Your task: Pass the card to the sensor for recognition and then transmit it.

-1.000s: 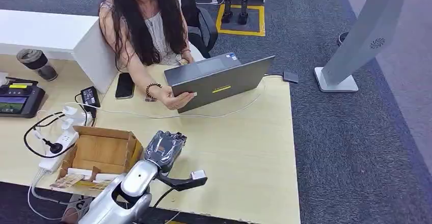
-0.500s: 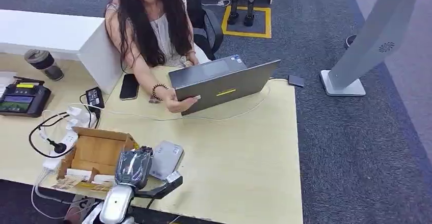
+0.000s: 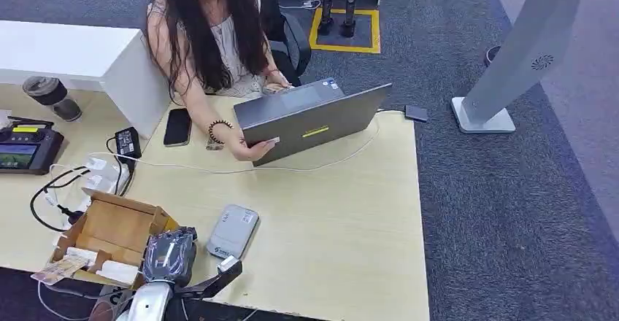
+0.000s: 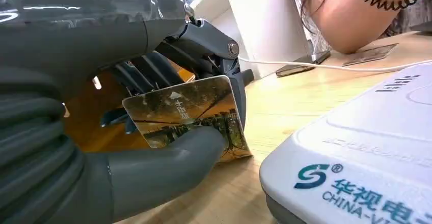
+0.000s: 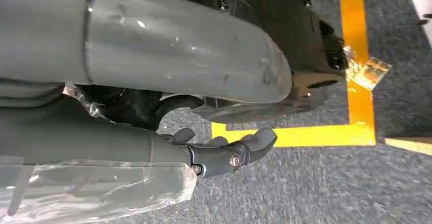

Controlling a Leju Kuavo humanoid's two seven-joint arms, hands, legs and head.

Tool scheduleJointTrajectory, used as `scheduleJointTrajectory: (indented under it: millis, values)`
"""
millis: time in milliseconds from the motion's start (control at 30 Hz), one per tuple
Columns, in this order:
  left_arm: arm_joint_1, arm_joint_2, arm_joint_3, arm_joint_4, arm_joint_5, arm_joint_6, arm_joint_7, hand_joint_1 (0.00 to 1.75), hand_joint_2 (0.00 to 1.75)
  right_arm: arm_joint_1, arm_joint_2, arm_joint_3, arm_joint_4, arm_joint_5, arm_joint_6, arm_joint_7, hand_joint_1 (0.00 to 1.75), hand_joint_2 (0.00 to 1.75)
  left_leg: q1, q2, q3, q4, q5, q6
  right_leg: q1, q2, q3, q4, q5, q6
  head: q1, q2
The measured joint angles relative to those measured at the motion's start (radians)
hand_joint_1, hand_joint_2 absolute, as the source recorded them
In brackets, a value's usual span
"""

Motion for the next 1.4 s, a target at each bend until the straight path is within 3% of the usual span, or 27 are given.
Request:
scheduleJointTrajectory:
  millis: [600,900,1300,1400]
  values:
    - [-0.005,0.0,0.0,0.0,0.006,0.036,-0.008,1.75,1.75,0.009,0.001,0.001,-0.021,0.013,0.0,-0.019,0.0,0.0,0.0,0.0,0.0,0.0,0.0,0.0,0.0,0.0,0.0,0.0,0.0,0.0,0.0,0.0]
    - [-0.036,-0.005,0.0,-0.002,-0.01,0.234,-0.11,1.75,1.75,0.015,0.003,-0.002,-0.021,0.012,0.0,-0.041,0.0,0.0,0.0,0.0,0.0,0.0,0.0,0.0,0.0,0.0,-0.003,0.0,0.0,0.0,0.0,0.0]
    - [-0.102,-0.027,-0.01,0.002,-0.03,0.289,-0.143,1.75,1.75,0.012,-0.017,0.026,-0.008,-0.04,-0.002,-0.059,0.0,0.0,0.0,0.001,-0.001,0.0,0.0,0.0,0.0,0.001,-0.003,0.0,0.001,0.0,0.0,0.0]
    - [-0.104,-0.03,-0.011,0.009,-0.032,0.294,-0.15,1.75,1.75,0.012,-0.029,0.041,-0.007,-0.062,-0.033,-0.058,0.0,0.0,0.0,0.001,-0.001,0.0,0.0,0.0,0.0,0.001,-0.003,0.0,0.001,0.0,0.0,0.0]
